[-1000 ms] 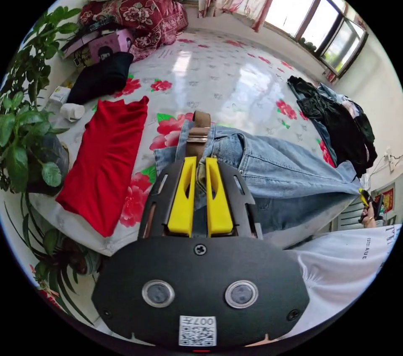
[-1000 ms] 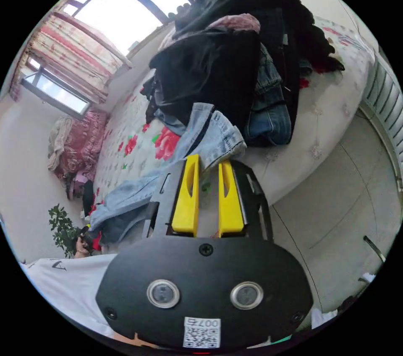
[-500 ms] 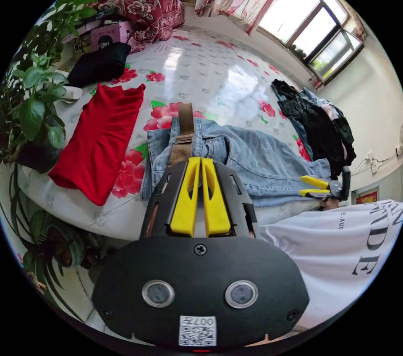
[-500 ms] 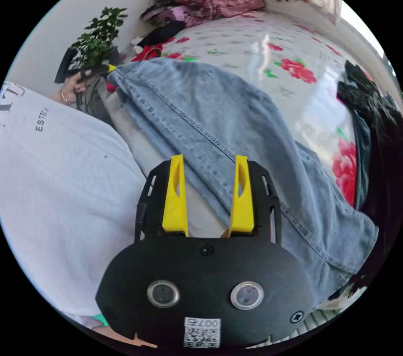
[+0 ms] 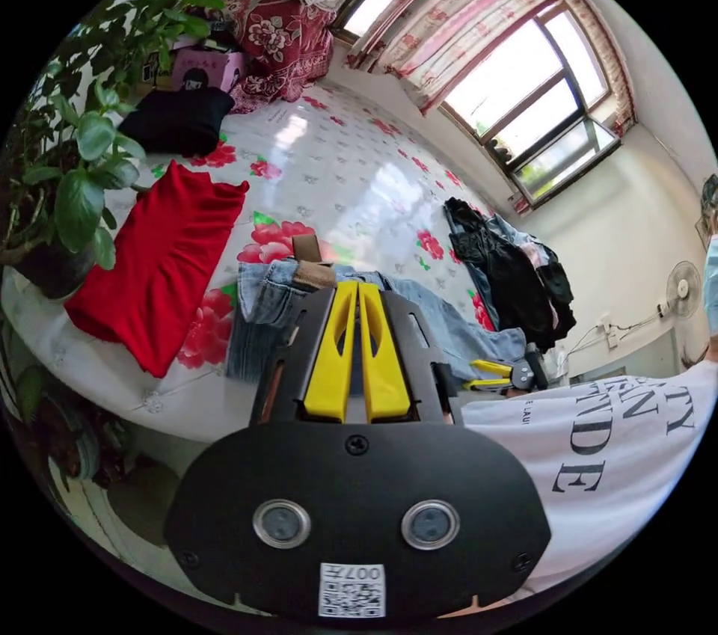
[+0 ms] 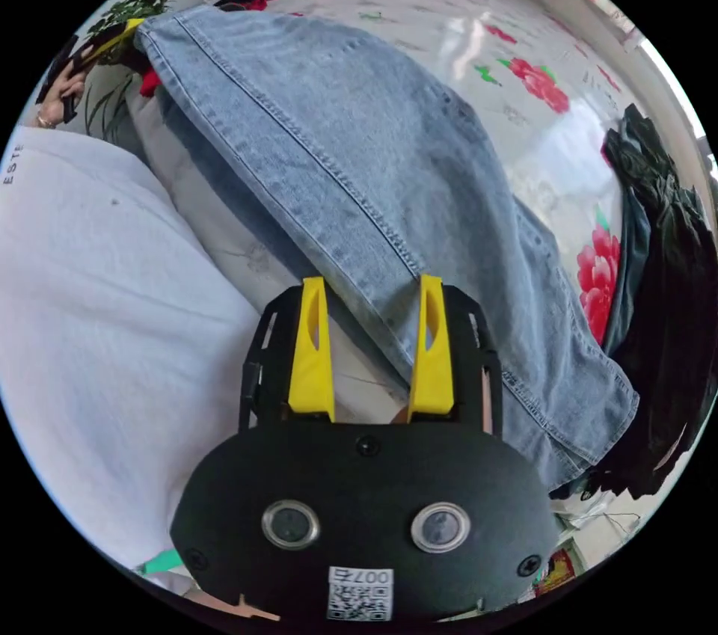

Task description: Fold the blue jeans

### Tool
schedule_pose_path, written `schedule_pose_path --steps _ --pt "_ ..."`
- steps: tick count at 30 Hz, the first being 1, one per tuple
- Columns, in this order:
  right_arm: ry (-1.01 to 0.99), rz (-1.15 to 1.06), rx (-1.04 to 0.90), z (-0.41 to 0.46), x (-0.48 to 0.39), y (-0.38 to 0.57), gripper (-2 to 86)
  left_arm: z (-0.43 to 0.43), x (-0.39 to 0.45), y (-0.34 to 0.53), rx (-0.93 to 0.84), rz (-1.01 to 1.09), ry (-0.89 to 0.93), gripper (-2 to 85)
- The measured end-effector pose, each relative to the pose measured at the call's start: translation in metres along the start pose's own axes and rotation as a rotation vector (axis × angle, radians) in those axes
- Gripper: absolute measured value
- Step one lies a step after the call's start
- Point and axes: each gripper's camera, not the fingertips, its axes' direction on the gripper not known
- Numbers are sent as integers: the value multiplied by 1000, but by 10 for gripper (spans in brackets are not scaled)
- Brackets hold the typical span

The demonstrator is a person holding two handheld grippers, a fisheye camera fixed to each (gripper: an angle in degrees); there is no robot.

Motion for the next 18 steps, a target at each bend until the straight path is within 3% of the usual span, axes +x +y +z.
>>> schedule_pose_path --steps 7,10,12,15,18 --pt "212 62 131 -26 20 15 29 13 7 -51 75 32 96 -9" --pt "416 86 105 -65 68 -10 19 -2 5 -116 383 43 225 -9" --pt "396 163 210 -114 103 -20 16 -11 12 -164 472 43 357 -8" --pt "321 212 332 -188 126 -30 11 1 64 -203 305 207 250 -1" --pt "291 182 392 -204 111 -25 6 48 97 -167 97 350 105 49"
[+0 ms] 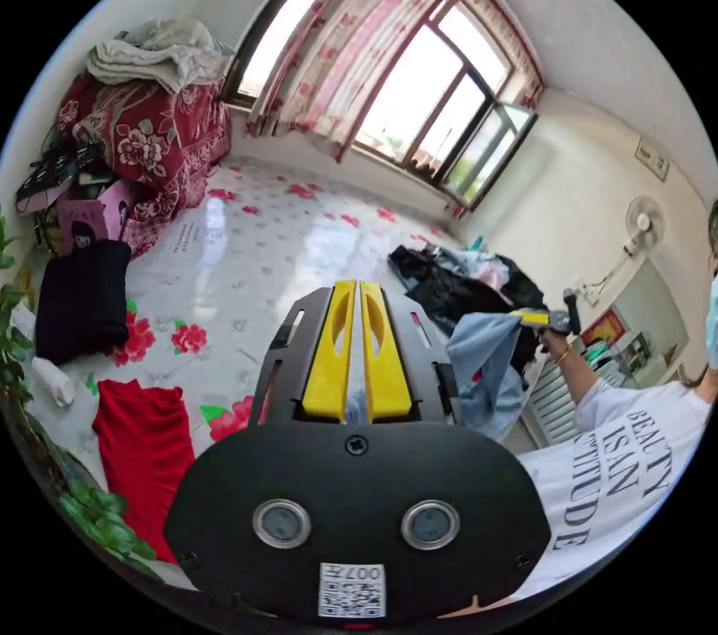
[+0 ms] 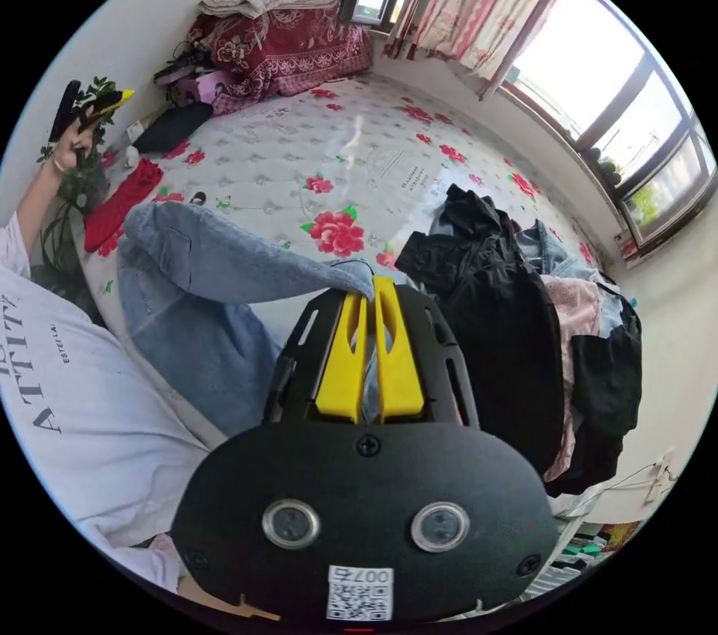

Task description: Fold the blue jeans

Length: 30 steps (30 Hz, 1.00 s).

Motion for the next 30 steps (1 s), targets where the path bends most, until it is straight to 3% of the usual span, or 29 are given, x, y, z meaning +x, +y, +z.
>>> schedule_pose_path --steps 4,9,12,15,17,20,24,27,30 --pt "-4 3 -46 37 -25 39 4 84 6 81 -306 25 -66 129" --pt "-34 45 -97 54 -26 64 4 143 12 88 -463 170 -154 160" --pt "-61 84 -91 50 -16 64 5 197 3 74 -628 183 -188 145" --pt "-70 110 -105 53 -6 60 7 241 -16 63 -800 77 -118 46" --pt "-55 120 -117 52 3 52 9 242 -15 41 -734 54 -76 17" --pt "32 132 -72 22 26 36 13 201 13 -34 -482 122 -64 0" --pt "190 126 156 -80 38 24 16 77 76 -107 -74 325 -67 -3" --pt "227 -34 312 -150 6 36 17 -4 101 -91 78 433 -152 -1" --pt "184 -271 281 -183 -48 47 19 -58 96 -40 105 421 -276 7"
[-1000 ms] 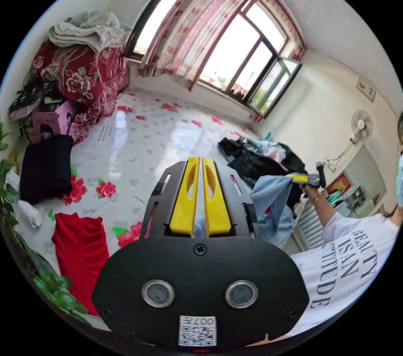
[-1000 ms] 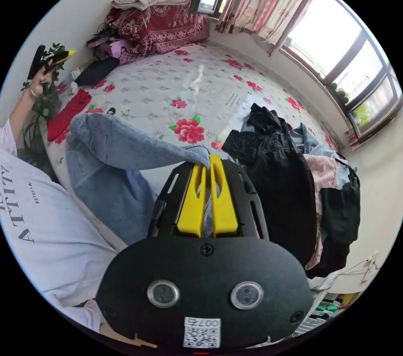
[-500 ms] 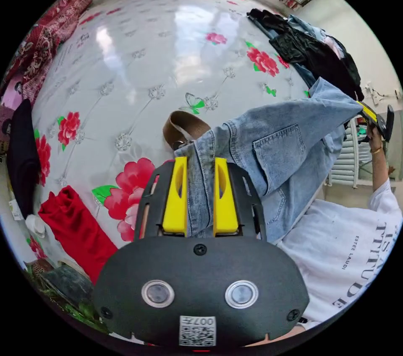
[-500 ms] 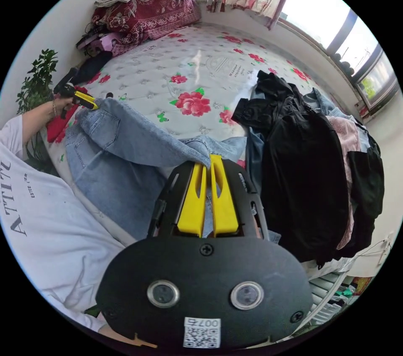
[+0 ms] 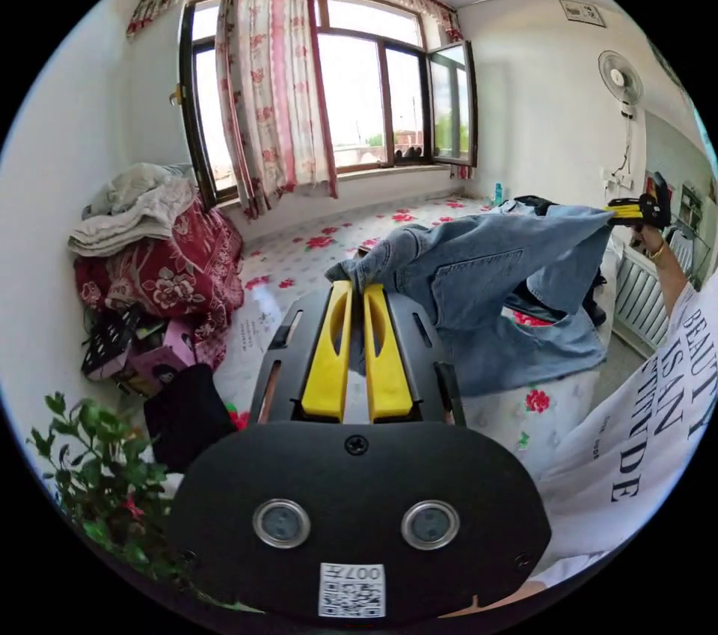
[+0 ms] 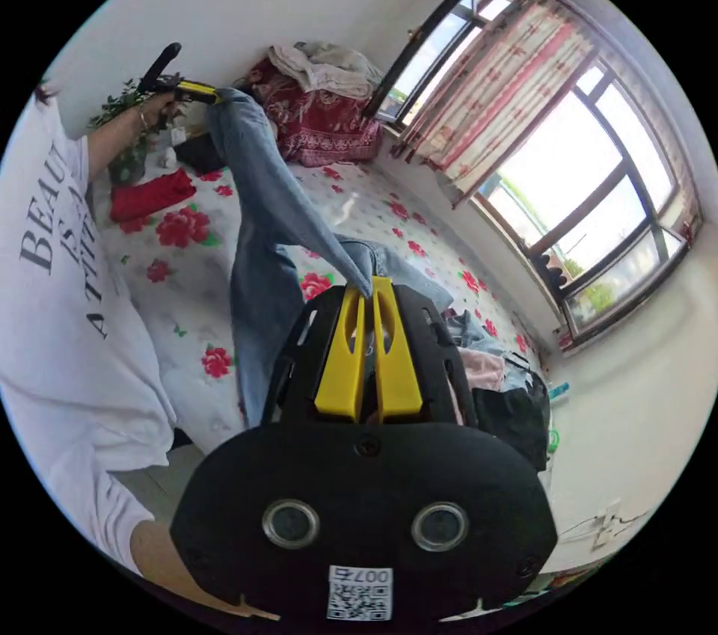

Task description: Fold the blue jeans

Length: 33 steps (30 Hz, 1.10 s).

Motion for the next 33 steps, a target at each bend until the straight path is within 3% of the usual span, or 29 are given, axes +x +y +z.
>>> schedule_pose_path --steps 2,5,7,10,11,14,17,19,22,25,30,33 --pt "-105 -100 -40 -5 -33 -8 22 -19 -6 44 -55 -74 -46 20" --pt "-385 -172 -99 26 -88 -13 27 -20 -16 139 -281 -295 -157 46" --pt "-637 -116 -197 87 -131 -2 33 -21 -18 220 -465 -517 -232 49" --pt "-942 11 -355 161 -168 27 40 -37 -11 283 -512 -755 -239 51" --pt "-961 46 -369 169 -169 33 41 -39 -9 289 -507 -775 -224 51" --pt "-898 269 -296 178 -135 61 47 -32 7 288 -548 -740 -206 49" --pt "-629 594 -251 179 -63 107 53 -7 26 267 -555 -633 -125 49" --pt "-390 858 -335 191 -6 161 58 21 46 247 -570 -560 -9 52" --pt "-246 1023 -456 214 42 211 65 54 79 218 -588 -434 113 54" --pt "-167 1074 -572 242 65 234 67 78 116 191 -613 -310 230 61" --pt "-362 1066 -662 288 53 238 41 111 190 157 -649 -84 466 90" --pt "-346 962 -568 272 53 215 16 129 240 138 -701 128 523 100"
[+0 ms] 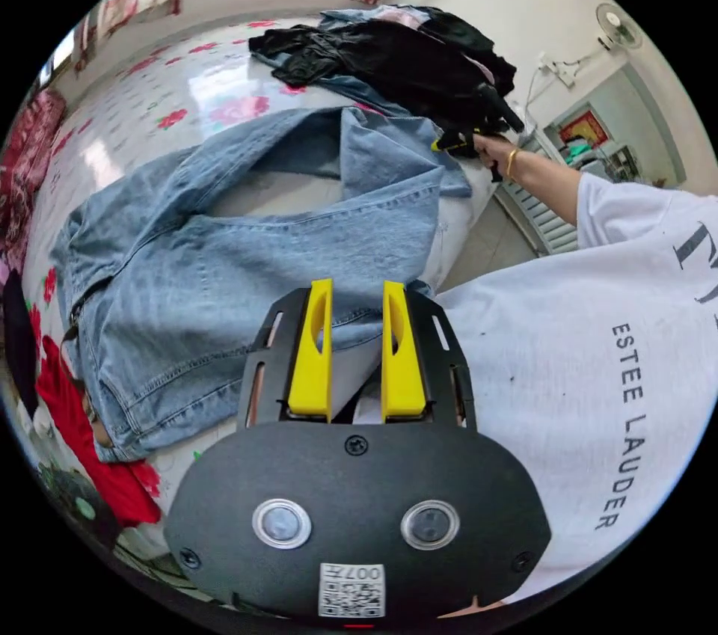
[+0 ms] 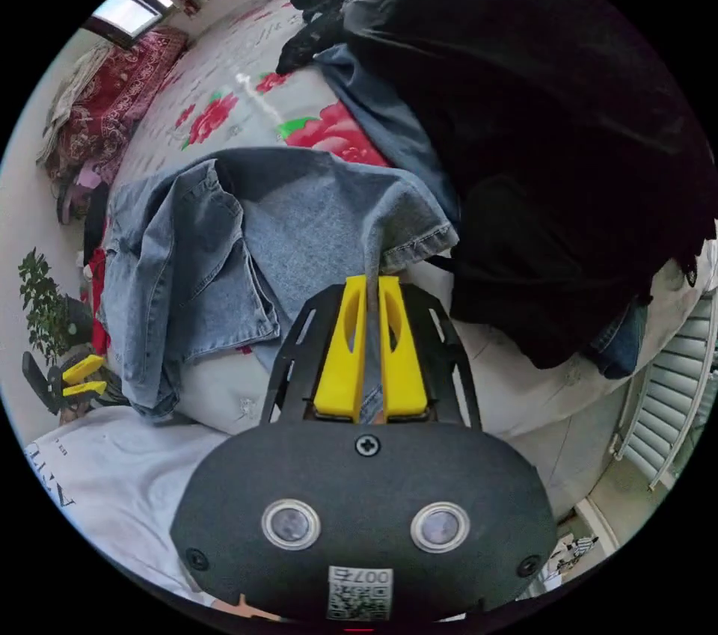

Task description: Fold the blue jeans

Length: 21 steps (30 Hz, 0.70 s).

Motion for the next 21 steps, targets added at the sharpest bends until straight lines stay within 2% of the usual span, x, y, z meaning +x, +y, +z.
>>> schedule_pose_path --steps 3,5,7,9,11,12,14,15,16,18,21 --pt "-18 -199 315 -88 -24 8 10 14 27 -28 -78 147 -62 100" --pt "47 -364 547 -155 -47 28 10 19 37 -38 -106 200 -108 99" --pt "202 -550 814 -228 -72 69 14 25 40 -43 -135 219 -147 98" --pt "311 -629 927 -257 -77 96 18 30 36 -42 -153 199 -151 97" --pt "409 -600 936 -262 -68 110 25 30 30 -38 -158 163 -153 91" --pt "455 -514 900 -253 -53 113 28 26 25 -34 -143 136 -149 86" --pt "517 -319 776 -222 -21 115 31 17 17 -26 -103 90 -138 82" --pt "528 -232 618 -195 2 119 35 9 10 -19 -80 55 -136 80" --pt "470 -175 479 -170 21 132 40 2 3 -10 -62 11 -144 79" --pt "335 -72 395 -144 40 162 47 -11 -11 6 -34 -73 -168 77" --pt "81 -3 367 -112 44 210 56 -30 -39 39 18 -248 -207 70"
